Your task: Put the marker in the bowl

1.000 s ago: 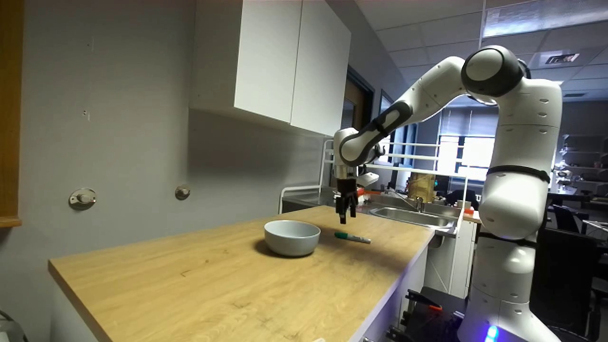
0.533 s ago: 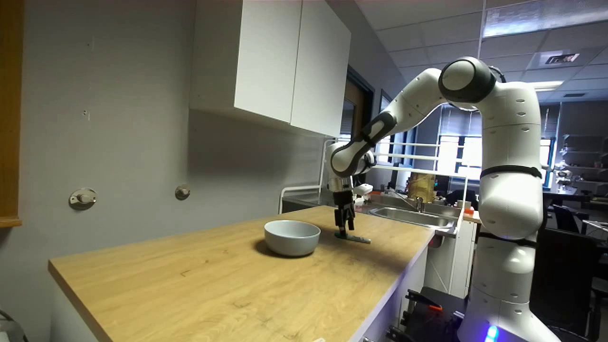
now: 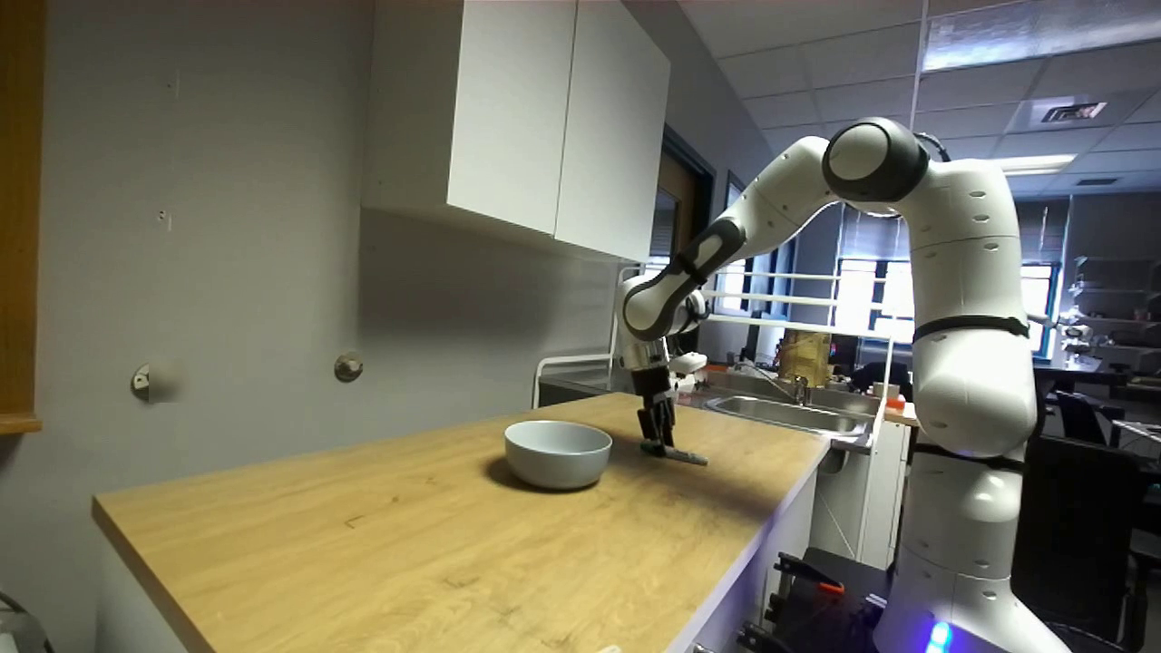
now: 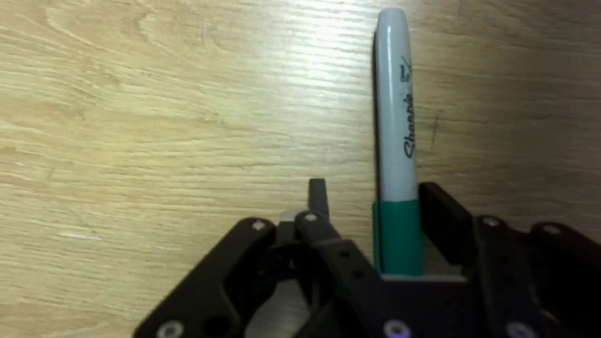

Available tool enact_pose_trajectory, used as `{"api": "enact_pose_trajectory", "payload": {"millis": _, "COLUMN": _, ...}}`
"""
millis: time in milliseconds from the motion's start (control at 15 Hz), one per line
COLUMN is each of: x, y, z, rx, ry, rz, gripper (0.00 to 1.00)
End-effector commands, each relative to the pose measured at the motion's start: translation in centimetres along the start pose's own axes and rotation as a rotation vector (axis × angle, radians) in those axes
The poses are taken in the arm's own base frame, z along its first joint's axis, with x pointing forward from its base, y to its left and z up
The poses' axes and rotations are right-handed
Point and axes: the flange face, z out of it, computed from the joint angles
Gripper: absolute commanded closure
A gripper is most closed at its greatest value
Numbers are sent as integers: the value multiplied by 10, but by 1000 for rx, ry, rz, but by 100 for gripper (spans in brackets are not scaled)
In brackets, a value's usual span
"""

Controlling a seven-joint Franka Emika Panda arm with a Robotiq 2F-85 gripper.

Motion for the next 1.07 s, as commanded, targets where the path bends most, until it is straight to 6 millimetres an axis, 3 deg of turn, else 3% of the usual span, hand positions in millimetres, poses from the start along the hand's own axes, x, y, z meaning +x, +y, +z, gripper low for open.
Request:
{"api": "enact_pose_trajectory", "payload": {"millis": 0, "x": 5, "y": 2, "z": -5, "rx": -4, "ry": -27, "rz": -6, "gripper": 76}}
{"api": "enact_pose_trajectory", "payload": {"millis": 67, "x": 6, "y": 2, "z": -7, "rx": -8, "ry": -29, "rz": -6, "gripper": 84}}
{"api": "enact_pose_trajectory", "payload": {"millis": 200, "x": 6, "y": 2, "z": -8, "rx": -17, "ry": -32, "rz": -1, "gripper": 91}}
{"api": "enact_pose_trajectory", "payload": {"millis": 333, "x": 7, "y": 0, "z": -16, "rx": -62, "ry": -2, "rz": 77, "gripper": 85}}
{"api": "enact_pose_trajectory", "payload": {"millis": 533, "x": 8, "y": -12, "z": -45, "rx": -80, "ry": 103, "rz": 212, "gripper": 85}}
{"api": "enact_pose_trajectory", "payload": {"millis": 1000, "x": 15, "y": -87, "z": -128, "rx": -208, "ry": 385, "rz": 435, "gripper": 85}}
